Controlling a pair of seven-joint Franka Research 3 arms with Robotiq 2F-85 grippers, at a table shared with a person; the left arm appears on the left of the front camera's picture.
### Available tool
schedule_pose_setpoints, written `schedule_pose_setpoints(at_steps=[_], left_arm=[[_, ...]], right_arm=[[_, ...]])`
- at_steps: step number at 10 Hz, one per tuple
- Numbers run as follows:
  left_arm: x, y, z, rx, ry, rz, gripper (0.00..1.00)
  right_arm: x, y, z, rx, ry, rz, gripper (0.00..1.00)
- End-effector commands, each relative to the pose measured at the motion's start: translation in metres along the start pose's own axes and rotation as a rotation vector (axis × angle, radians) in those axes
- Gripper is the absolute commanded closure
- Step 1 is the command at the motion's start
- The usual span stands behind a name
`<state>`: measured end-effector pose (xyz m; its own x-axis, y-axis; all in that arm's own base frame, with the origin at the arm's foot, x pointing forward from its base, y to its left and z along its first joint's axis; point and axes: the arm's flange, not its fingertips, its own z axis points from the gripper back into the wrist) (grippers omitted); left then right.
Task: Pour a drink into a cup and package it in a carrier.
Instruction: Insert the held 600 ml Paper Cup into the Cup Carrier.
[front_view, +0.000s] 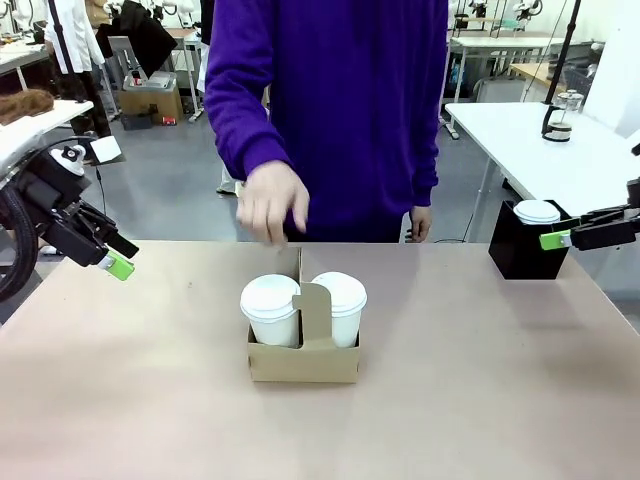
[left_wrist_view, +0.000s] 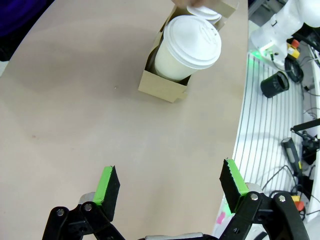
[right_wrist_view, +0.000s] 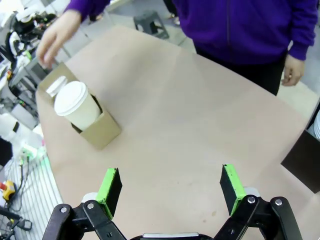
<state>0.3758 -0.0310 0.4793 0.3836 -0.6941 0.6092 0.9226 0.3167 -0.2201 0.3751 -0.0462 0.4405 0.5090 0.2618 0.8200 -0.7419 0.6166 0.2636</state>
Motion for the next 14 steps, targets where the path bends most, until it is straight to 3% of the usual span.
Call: schedule_pose_setpoints(at_steps=[1, 14], left_arm=[[-0.0004, -0.0008, 0.0008, 0.002, -0.007, -0.005, 0.00], [-0.0004, -0.0008, 0.0008, 0.002, -0.007, -0.005, 0.00]], right_arm=[[0.0003, 0.0011, 0.0016, 0.013, -0.010, -0.007, 0.00], [0.0003, 0.0011, 0.0016, 0.013, -0.010, -0.007, 0.00]])
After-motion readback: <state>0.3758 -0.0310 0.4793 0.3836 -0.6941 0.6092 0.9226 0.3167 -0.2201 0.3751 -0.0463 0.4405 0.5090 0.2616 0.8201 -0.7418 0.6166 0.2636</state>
